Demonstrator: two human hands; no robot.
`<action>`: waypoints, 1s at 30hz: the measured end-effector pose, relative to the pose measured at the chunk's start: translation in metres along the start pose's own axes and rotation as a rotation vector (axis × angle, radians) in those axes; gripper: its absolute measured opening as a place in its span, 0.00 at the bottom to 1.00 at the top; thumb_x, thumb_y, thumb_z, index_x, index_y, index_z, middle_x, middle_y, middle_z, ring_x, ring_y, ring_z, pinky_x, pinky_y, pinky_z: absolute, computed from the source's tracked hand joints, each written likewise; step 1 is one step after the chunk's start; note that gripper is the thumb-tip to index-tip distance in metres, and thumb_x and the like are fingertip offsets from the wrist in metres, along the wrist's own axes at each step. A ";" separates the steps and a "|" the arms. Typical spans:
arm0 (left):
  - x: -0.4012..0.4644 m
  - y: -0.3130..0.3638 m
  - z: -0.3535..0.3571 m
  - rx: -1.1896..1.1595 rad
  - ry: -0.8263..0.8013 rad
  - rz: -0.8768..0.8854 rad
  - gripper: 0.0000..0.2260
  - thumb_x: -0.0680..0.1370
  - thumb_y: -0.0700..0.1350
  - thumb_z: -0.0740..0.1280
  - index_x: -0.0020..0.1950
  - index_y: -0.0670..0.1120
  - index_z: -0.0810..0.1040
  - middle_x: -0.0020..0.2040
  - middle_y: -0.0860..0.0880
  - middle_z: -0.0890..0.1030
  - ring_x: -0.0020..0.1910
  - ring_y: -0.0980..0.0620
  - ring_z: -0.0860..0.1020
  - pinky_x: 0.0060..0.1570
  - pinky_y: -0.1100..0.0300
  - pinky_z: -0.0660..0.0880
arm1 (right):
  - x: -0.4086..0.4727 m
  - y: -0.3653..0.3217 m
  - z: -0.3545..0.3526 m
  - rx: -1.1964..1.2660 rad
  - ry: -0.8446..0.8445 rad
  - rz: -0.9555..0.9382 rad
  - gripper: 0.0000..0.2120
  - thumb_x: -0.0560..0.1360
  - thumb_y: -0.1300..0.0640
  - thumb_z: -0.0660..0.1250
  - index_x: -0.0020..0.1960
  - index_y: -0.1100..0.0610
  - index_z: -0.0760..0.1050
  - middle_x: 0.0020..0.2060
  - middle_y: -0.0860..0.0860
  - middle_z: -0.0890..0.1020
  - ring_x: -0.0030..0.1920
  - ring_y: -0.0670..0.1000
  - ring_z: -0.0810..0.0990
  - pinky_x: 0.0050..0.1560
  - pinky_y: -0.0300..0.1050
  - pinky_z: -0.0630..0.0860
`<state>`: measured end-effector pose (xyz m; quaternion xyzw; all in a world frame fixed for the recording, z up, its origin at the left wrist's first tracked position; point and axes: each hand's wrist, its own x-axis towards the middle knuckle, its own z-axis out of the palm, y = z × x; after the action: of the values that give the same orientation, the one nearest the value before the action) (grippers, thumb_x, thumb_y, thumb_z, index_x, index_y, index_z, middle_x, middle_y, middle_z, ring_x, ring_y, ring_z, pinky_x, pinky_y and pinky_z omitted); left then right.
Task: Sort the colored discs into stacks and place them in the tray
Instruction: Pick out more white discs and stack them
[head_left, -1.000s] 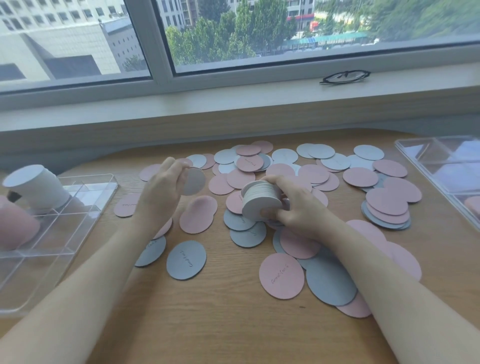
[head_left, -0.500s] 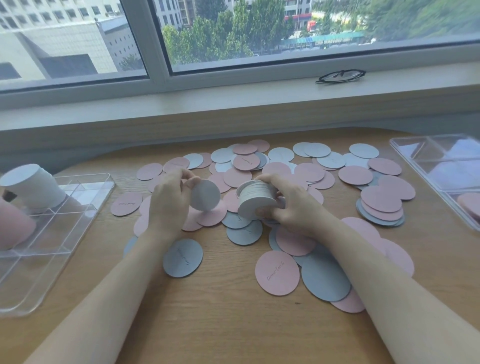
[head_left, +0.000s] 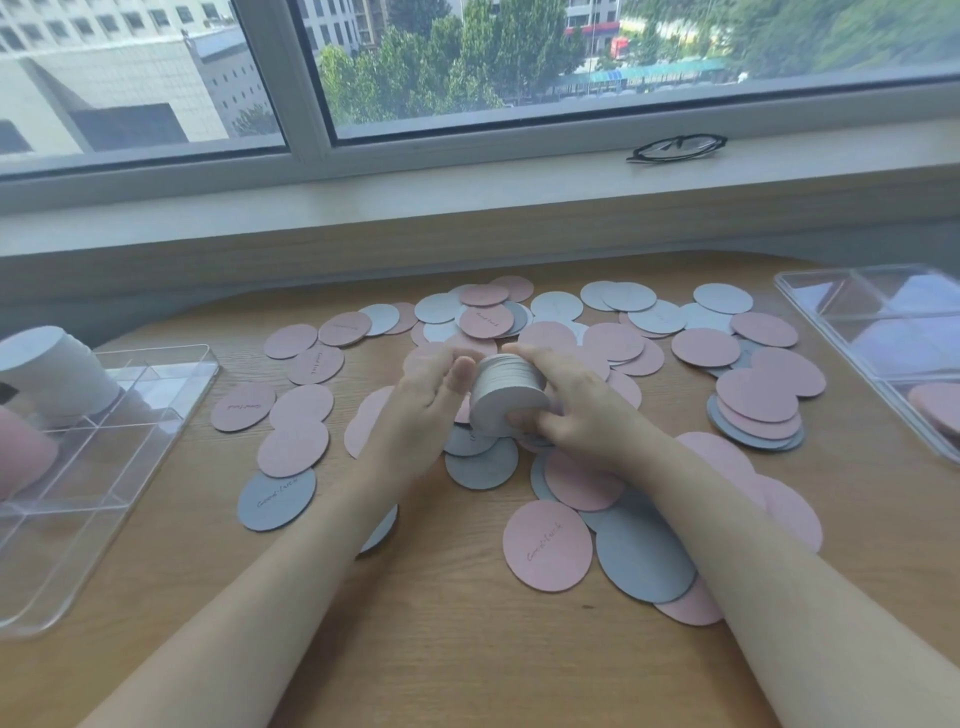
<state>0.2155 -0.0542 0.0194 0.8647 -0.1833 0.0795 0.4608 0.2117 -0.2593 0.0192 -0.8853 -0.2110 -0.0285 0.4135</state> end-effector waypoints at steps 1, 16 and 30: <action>-0.004 -0.001 0.002 0.060 -0.055 0.019 0.24 0.82 0.64 0.49 0.67 0.55 0.75 0.60 0.58 0.78 0.64 0.61 0.70 0.61 0.67 0.65 | 0.000 -0.001 0.001 0.000 -0.011 0.005 0.34 0.76 0.57 0.72 0.77 0.54 0.61 0.70 0.48 0.71 0.71 0.48 0.67 0.72 0.46 0.63; -0.007 -0.002 0.010 0.306 -0.195 0.034 0.31 0.81 0.66 0.49 0.81 0.55 0.48 0.75 0.55 0.63 0.70 0.52 0.64 0.68 0.58 0.58 | 0.000 -0.007 0.005 -0.030 -0.065 0.077 0.39 0.78 0.53 0.69 0.81 0.52 0.49 0.77 0.47 0.61 0.76 0.46 0.59 0.73 0.40 0.58; 0.120 -0.091 -0.078 0.914 -0.159 -0.288 0.20 0.82 0.53 0.62 0.72 0.46 0.71 0.72 0.46 0.71 0.69 0.42 0.70 0.66 0.49 0.66 | 0.005 0.008 0.008 0.005 -0.027 0.009 0.30 0.75 0.50 0.73 0.72 0.48 0.63 0.62 0.42 0.75 0.62 0.45 0.74 0.64 0.49 0.71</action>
<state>0.3644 0.0269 0.0300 0.9986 -0.0426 0.0208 0.0246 0.2182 -0.2562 0.0089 -0.8854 -0.2129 -0.0141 0.4130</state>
